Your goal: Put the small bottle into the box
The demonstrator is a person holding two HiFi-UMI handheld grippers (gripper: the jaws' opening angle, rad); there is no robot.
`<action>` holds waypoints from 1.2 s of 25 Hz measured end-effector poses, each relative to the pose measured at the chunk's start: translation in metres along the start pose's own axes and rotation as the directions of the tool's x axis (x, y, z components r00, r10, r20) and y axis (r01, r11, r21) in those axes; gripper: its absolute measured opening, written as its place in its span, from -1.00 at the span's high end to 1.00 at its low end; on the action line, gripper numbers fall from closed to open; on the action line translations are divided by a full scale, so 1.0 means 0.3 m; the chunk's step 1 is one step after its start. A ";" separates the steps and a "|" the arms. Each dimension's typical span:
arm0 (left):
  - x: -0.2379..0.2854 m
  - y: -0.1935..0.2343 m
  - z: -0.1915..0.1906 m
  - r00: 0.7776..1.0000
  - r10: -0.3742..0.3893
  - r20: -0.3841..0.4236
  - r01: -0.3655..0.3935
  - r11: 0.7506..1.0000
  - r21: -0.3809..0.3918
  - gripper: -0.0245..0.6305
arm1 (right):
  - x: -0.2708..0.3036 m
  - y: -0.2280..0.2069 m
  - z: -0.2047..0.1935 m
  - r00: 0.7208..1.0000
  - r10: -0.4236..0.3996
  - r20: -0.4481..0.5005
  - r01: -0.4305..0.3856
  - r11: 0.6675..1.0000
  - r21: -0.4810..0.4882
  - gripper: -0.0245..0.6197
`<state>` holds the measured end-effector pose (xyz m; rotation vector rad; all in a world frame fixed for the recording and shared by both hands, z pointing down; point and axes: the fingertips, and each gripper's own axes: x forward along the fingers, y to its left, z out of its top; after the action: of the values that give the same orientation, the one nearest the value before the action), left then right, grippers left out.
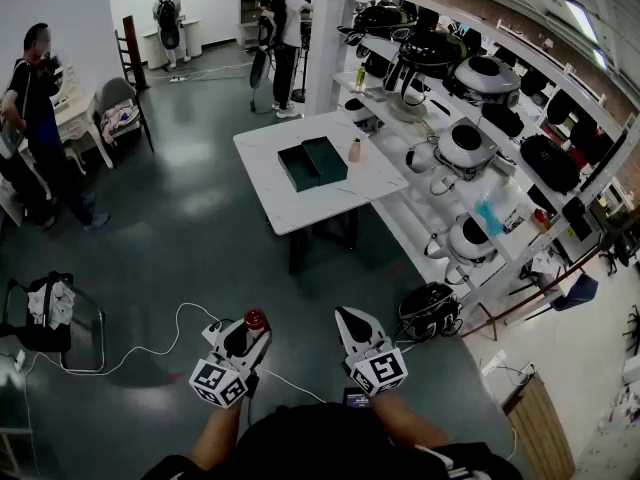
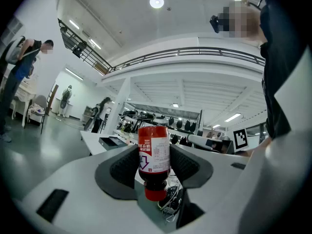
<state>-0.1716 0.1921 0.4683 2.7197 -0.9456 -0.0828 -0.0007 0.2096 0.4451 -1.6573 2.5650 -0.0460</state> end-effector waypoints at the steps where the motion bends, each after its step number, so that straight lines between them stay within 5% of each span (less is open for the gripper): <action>1: 0.009 -0.030 0.005 1.000 0.001 0.009 -0.001 1.000 -0.001 0.26 | -0.024 -0.001 0.026 1.000 0.021 0.005 -0.021 0.999 -0.036 0.83; 9: 0.054 -0.173 0.024 1.000 0.025 0.019 -0.025 0.999 0.021 0.26 | -0.170 -0.095 0.008 0.999 0.049 -0.025 -0.050 0.998 -0.039 0.83; 15: 0.012 -0.227 0.026 0.999 0.040 0.008 -0.040 0.999 0.030 0.26 | -0.234 -0.125 0.016 0.994 0.091 0.063 -0.098 0.987 0.125 0.83; 22: -0.043 -0.321 0.050 0.993 0.058 0.106 -0.056 0.998 -0.021 0.26 | -0.273 -0.086 0.013 0.989 0.144 -0.007 -0.144 0.990 0.004 0.82; 30: -0.054 -0.379 -0.040 0.995 0.101 0.026 -0.101 0.995 0.012 0.26 | -0.349 -0.126 -0.034 0.990 0.138 -0.006 -0.137 0.990 0.037 0.82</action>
<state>-0.1142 0.2907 0.4495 2.6832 -1.0924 -0.0927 0.0754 0.2892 0.4638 -1.4669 2.6602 -0.0901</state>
